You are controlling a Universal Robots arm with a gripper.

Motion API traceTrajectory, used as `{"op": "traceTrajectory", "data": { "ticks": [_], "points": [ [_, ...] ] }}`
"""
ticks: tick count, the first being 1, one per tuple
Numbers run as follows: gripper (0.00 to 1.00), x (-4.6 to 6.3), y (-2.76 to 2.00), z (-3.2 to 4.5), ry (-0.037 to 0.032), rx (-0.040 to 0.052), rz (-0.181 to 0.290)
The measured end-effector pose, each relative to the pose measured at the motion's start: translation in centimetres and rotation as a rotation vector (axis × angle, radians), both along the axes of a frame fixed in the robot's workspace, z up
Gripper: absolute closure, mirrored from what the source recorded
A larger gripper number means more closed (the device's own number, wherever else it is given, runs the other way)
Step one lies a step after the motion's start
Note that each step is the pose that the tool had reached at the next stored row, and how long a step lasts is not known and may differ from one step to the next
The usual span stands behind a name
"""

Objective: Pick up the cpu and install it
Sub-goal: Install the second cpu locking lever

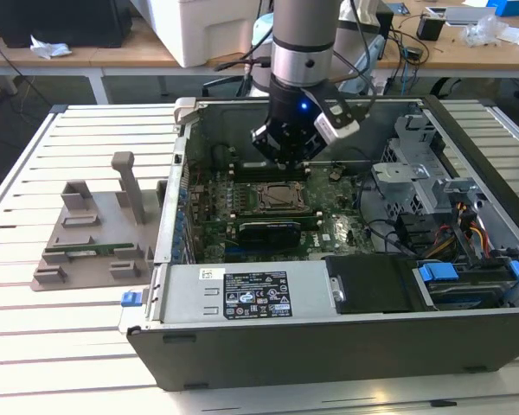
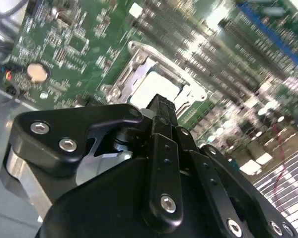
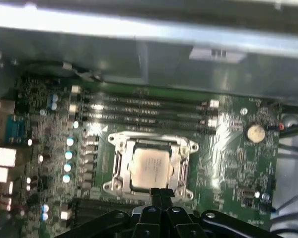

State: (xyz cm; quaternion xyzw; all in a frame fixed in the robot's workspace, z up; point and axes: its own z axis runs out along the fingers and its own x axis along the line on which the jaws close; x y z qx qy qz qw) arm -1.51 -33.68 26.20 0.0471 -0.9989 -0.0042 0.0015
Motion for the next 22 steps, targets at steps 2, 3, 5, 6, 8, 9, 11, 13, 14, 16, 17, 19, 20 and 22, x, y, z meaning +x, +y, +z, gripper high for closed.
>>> {"op": "traceTrajectory", "data": {
  "ticks": [2,3,5,6,8,9,11,13,14,16,17,19,20,22],
  "points": [
    [0.89,0.0,-1.05,-0.05,-0.0001,0.0002,0.000],
    [0.89,0.0,-1.76,-0.10,0.0000,0.0004,0.000],
    [0.89,0.0,-2.52,-0.25,-0.0001,0.0093,0.000],
    [0.89,0.0,-2.85,-0.30,0.0000,0.0171,0.000],
    [0.89,-0.1,-4.21,-0.45,0.0000,0.0855,0.000],
    [0.89,-0.7,-4.63,-0.93,-0.0001,0.0879,0.000],
    [0.89,-1.7,-4.64,-1.55,-0.0001,0.0881,0.000],
    [0.89,-2.5,-4.64,-2.08,-0.0001,0.0881,0.000],
    [0.89,-2.8,-4.64,-2.26,0.0000,0.0881,0.000],
    [0.89,-3.1,-4.64,-3.03,0.0004,0.0880,0.008],
    [0.89,-3.3,-4.64,-3.32,0.0006,0.0882,0.014],
    [0.89,-3.5,-4.64,-3.73,0.0010,0.0883,0.021],
    [0.89,-3.7,-4.63,-3.92,0.0011,0.0883,0.025],
    [0.89,-4.1,-4.60,-4.31,0.0018,0.0910,0.040]
  ]
}}
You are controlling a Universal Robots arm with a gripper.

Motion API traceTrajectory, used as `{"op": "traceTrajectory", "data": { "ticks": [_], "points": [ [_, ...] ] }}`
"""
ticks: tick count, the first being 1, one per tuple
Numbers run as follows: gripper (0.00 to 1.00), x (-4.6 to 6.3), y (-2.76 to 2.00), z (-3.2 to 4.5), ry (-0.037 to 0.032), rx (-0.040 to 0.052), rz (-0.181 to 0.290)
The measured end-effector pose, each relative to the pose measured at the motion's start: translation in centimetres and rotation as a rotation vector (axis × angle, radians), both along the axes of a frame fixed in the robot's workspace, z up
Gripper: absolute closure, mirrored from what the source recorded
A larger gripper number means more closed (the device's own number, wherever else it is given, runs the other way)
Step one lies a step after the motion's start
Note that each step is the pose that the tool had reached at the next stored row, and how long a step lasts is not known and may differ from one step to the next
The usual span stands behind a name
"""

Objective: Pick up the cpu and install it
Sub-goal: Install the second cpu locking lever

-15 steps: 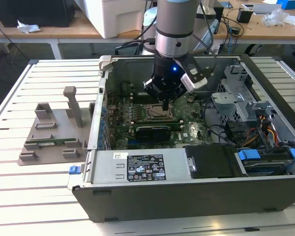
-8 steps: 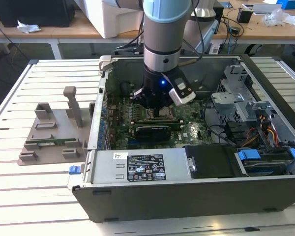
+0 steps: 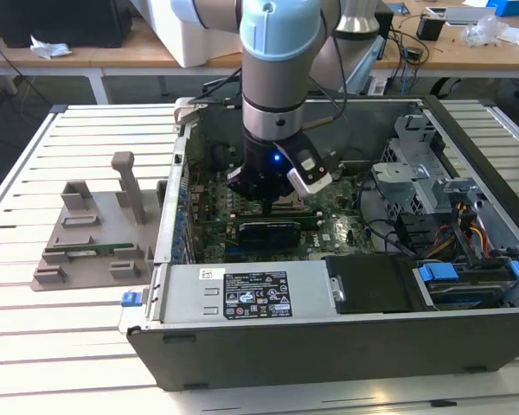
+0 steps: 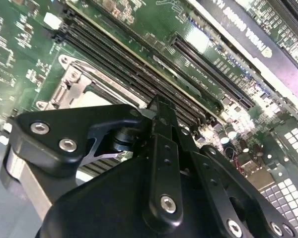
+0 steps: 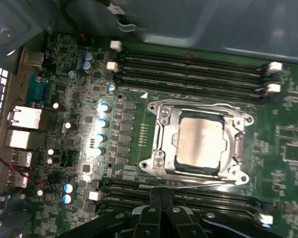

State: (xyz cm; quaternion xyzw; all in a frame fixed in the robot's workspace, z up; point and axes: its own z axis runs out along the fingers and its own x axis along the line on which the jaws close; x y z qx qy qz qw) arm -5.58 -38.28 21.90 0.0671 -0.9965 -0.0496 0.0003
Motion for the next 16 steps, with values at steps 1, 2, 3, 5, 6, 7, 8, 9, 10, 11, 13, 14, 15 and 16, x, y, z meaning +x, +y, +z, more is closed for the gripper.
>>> {"op": "traceTrajectory", "data": {
  "ticks": [1,2,3,5,6,7,8,9,10,11,13,14,15,16],
  "points": [
    [0.89,0.0,0.08,-0.06,-0.0001,-0.0001,0.008],
    [0.89,-0.1,0.17,-0.09,-0.0001,-0.0001,0.014],
    [0.89,-0.1,0.20,-0.11,-0.0002,-0.0001,0.022],
    [0.89,-0.1,0.19,-0.08,-0.0001,-0.0003,0.027],
    [0.89,-0.1,0.17,0.28,-0.0025,-0.0002,0.027],
    [0.89,-0.1,0.16,1.06,-0.0061,-0.0002,0.027],
    [0.89,-0.1,0.15,1.92,-0.0078,-0.0003,0.027],
    [0.89,-0.1,0.15,2.30,-0.0086,-0.0002,0.027],
    [0.89,-0.2,0.16,2.57,-0.0098,-0.0001,0.027],
    [0.89,-0.2,0.16,2.83,-0.0114,0.0002,0.027],
    [0.89,-0.3,0.15,3.33,-0.0133,0.0006,0.027],
    [0.89,-0.3,0.15,4.13,-0.0158,0.0009,0.027],
    [0.89,-0.3,0.15,4.71,-0.0168,0.0009,0.027],
    [0.89,-0.4,0.15,5.20,-0.0170,0.0006,0.027]
  ]
}}
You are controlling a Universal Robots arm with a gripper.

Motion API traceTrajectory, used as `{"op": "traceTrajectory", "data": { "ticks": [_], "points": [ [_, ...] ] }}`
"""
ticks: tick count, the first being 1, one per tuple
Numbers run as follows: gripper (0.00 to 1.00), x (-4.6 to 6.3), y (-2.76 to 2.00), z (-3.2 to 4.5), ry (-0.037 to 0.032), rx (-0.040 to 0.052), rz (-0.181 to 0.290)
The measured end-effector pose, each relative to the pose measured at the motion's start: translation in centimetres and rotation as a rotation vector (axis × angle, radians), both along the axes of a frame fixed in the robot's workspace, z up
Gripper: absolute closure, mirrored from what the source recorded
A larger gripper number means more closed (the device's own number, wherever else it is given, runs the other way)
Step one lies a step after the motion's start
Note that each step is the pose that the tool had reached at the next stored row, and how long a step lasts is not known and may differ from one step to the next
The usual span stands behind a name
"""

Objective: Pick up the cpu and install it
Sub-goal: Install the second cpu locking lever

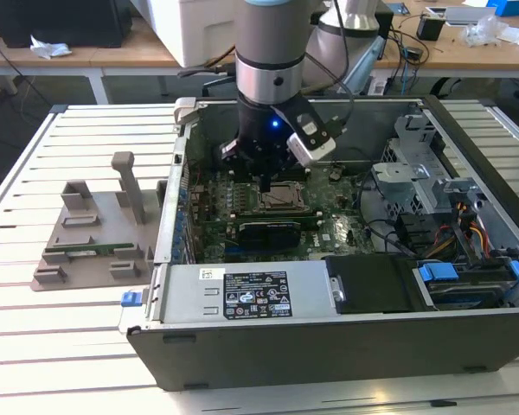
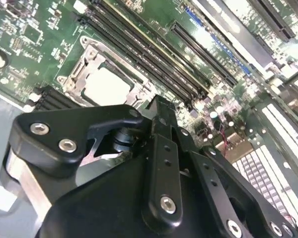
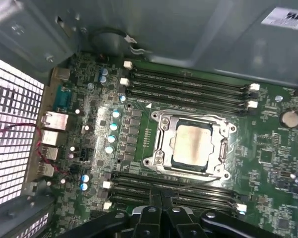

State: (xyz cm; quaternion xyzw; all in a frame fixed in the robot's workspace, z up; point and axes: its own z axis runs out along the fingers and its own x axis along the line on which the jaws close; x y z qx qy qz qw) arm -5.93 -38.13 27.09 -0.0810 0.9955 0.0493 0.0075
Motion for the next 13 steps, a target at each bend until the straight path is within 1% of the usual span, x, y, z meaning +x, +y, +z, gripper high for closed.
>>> {"op": "traceTrajectory", "data": {
  "ticks": [1,2,3,4,5,8,9,13],
  "points": [
    [0.89,0.0,0.01,0.00,0.0005,0.0006,0.000],
    [0.89,0.6,0.01,-0.06,0.0108,0.0015,0.000],
    [0.89,1.1,0.01,-0.12,0.0165,0.0023,0.000],
    [0.89,1.5,0.01,-0.17,0.0207,0.0032,0.000],
    [0.89,2.2,0.01,-0.29,0.0276,0.0037,0.000],
    [0.89,3.4,0.01,-0.66,0.0398,0.0038,0.000],
    [0.89,3.4,0.01,-0.87,0.0414,0.0038,0.000],
    [0.89,3.4,0.03,-1.81,0.0416,0.0037,0.000]
  ]
}}
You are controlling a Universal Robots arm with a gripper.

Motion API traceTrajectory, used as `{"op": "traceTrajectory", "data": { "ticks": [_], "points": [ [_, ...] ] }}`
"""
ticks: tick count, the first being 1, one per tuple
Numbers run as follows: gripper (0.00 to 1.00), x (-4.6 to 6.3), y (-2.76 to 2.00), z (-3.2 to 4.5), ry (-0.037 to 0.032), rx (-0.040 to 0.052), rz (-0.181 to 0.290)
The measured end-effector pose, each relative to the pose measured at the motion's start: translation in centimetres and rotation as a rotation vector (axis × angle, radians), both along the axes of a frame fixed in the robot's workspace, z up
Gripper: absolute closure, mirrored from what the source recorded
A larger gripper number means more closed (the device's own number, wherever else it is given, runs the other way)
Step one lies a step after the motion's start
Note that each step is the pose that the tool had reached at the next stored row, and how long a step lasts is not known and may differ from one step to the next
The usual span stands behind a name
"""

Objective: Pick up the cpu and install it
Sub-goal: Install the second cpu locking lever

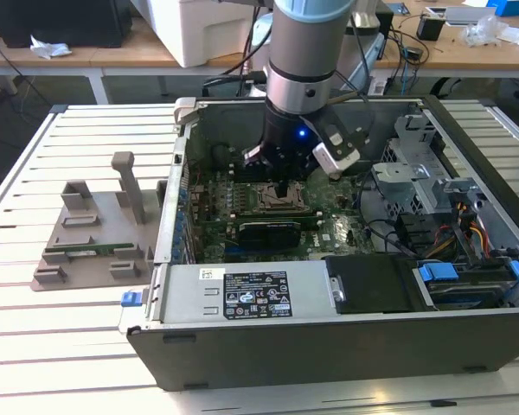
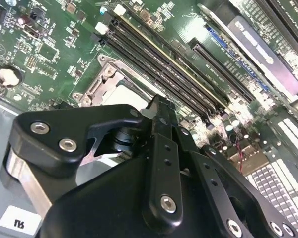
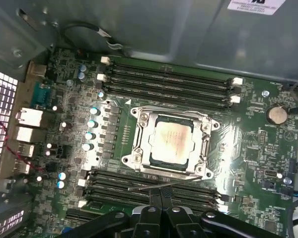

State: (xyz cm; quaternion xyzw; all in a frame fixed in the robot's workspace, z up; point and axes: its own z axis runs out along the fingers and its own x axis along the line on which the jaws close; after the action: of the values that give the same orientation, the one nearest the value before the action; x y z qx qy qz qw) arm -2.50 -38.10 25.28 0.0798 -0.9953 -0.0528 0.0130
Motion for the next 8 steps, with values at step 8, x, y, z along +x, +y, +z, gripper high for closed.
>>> {"op": "traceTrajectory", "data": {
  "ticks": [8],
  "points": [
    [0.89,-1.2,0.01,-1.97,0.0000,-0.0001,0.003]
  ]
}}
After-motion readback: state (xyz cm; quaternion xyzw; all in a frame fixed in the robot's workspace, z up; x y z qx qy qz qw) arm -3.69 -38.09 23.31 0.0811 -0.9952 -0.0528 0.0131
